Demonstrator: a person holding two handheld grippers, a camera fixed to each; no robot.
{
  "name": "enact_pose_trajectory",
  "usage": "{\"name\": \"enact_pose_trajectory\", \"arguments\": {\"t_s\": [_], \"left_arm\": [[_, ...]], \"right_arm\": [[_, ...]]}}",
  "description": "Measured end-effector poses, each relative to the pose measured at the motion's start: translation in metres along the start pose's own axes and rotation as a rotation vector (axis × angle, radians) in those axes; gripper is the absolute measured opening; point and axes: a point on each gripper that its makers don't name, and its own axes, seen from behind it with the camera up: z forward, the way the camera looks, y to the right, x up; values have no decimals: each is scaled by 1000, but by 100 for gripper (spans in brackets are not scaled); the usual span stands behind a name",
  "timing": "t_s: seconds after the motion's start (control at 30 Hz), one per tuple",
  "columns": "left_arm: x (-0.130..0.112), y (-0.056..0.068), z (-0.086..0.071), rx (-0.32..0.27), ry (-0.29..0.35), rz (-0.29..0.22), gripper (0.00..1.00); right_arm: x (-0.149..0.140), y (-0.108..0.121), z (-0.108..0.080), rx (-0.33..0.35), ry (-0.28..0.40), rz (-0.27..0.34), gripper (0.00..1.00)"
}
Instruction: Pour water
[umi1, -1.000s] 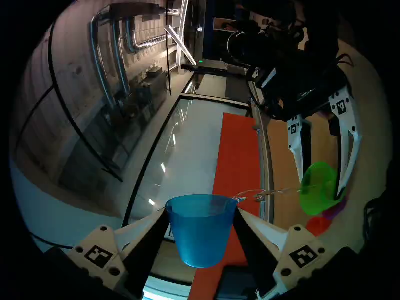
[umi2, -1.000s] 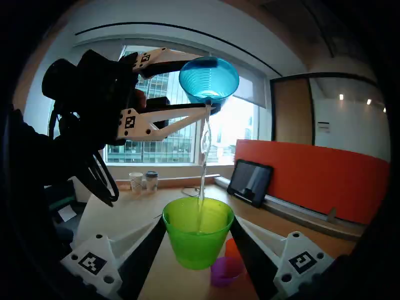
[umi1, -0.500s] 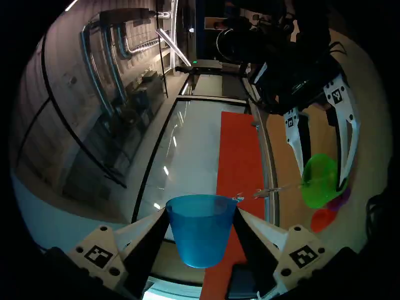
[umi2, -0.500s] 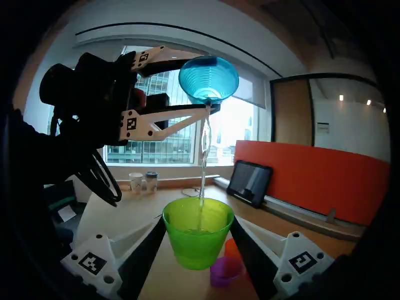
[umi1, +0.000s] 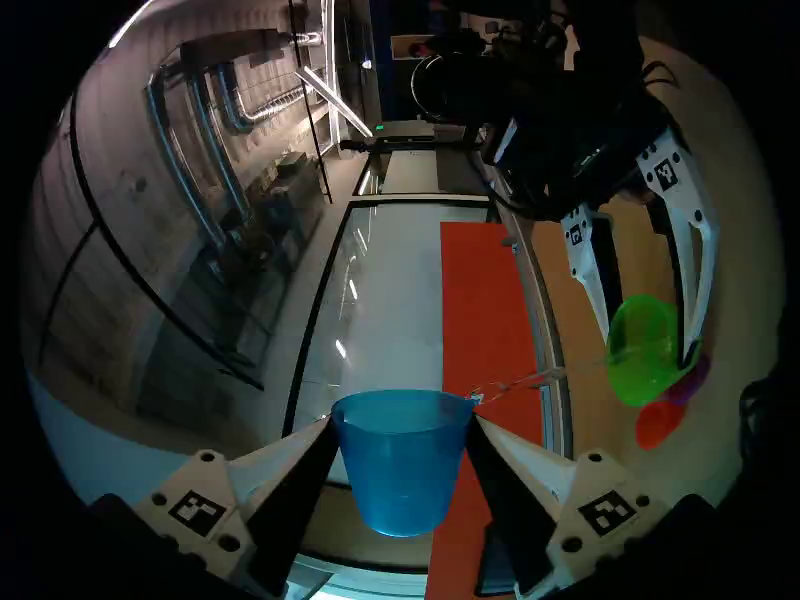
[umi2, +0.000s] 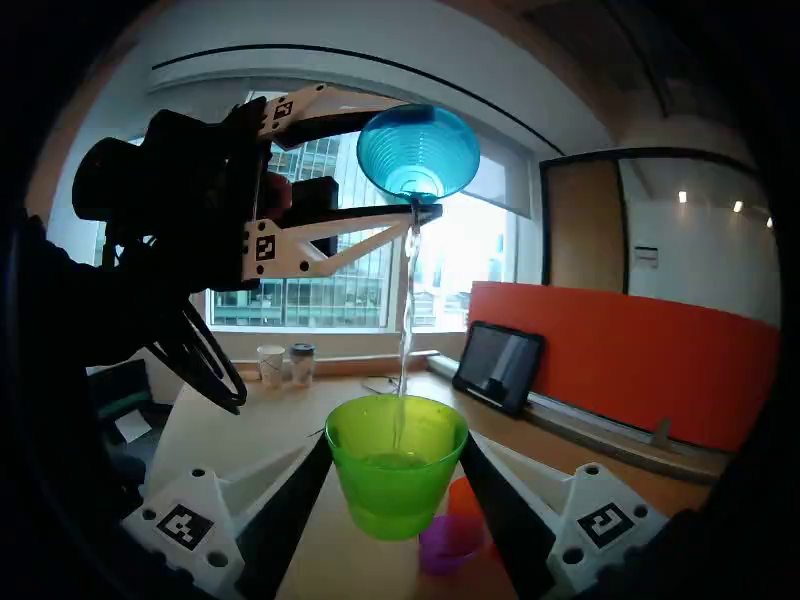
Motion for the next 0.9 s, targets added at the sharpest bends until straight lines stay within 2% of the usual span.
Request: {"name": "enact_pose_trajectory", "arguments": {"t_s": [0.7,0.9], "left_arm": [[11,-4,5,27,27,156,86],[17,1,3,34,39,175,86]], "right_arm": [[0,3,1,-4,5,7,91],[-1,4,0,-7,8,9,91]]}}
